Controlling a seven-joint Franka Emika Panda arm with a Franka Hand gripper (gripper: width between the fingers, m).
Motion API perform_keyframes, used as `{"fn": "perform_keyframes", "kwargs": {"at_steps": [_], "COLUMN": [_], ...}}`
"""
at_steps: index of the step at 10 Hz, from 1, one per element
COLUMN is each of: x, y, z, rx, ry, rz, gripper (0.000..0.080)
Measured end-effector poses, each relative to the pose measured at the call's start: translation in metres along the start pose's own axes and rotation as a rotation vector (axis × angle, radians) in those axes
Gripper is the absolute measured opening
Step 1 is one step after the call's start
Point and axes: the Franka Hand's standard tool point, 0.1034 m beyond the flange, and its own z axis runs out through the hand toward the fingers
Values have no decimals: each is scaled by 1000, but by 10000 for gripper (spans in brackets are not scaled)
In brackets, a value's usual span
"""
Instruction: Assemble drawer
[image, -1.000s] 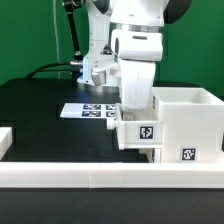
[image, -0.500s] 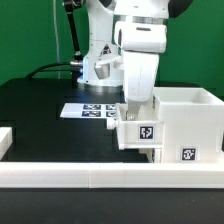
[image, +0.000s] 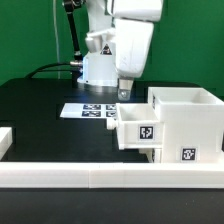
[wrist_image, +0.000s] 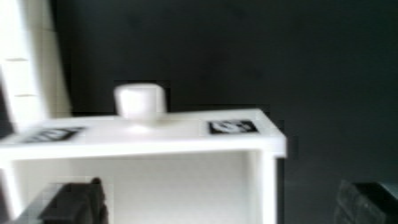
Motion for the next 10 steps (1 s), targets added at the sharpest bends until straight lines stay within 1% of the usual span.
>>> {"fn": "perform_keyframes", "kwargs": {"at_steps": [1, 2, 4, 7, 9, 10], "x": [-16, -26, -44, -44, -39, -32], "y": [-3, 3, 14, 24, 23, 22], "z": [5, 8, 24, 41, 49, 50], "rx": [11, 11, 18, 27, 36, 35], "ry": [-1, -1, 8, 15, 20, 26], "rz": [-12, -16, -70, -72, -72, -70], "gripper": [649, 649, 649, 649, 649, 649]}}
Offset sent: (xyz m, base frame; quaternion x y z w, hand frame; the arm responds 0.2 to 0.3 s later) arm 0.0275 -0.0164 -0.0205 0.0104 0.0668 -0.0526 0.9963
